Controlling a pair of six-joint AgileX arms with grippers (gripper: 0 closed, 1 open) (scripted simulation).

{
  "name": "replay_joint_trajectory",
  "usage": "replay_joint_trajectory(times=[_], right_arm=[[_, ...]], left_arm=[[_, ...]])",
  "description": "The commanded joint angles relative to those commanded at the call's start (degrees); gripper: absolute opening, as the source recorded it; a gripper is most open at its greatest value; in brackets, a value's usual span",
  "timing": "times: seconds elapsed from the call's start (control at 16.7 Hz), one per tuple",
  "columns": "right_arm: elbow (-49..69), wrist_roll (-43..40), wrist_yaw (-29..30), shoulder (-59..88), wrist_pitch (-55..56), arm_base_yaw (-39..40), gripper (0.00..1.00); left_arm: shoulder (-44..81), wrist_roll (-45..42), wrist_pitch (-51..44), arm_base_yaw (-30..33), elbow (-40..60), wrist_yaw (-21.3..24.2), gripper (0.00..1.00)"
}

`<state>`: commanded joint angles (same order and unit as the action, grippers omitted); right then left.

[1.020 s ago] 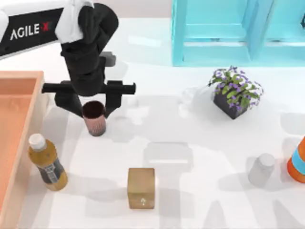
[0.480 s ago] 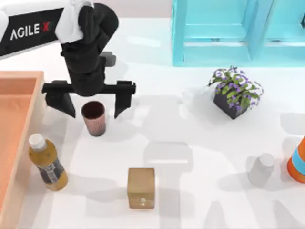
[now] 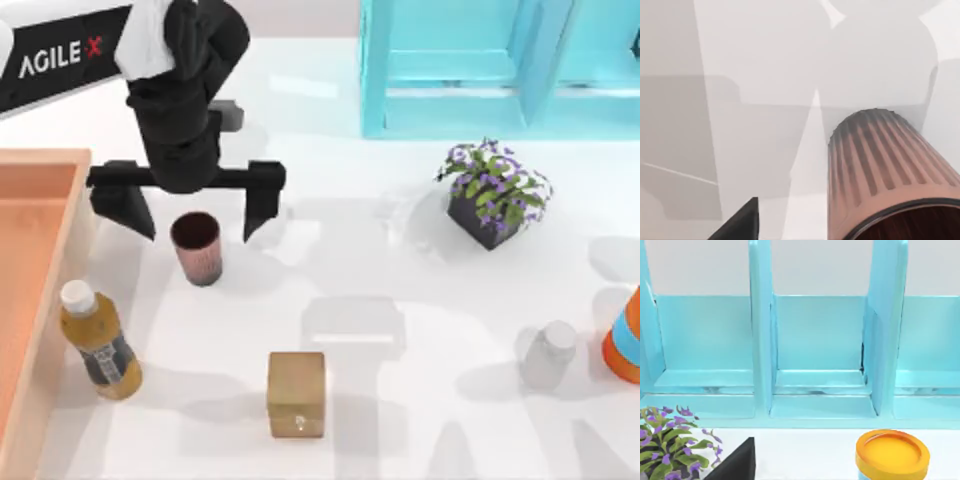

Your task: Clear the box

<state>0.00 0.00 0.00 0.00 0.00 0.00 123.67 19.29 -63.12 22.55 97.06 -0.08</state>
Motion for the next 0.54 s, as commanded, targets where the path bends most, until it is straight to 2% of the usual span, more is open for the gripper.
replay_joint_trajectory(times=[0.36, 0.54], right_arm=[[0.0, 0.0, 0.0, 0.0, 0.0, 0.0, 1.0], [0.0, 0.0, 0.0, 0.0, 0.0, 0.0, 1.0]], left_arm=[[-1.2, 0.1, -16.1, 0.1, 14.3, 0.0, 1.0], [-1.9, 0.1, -19.5, 0.1, 17.6, 0.0, 1.0]])
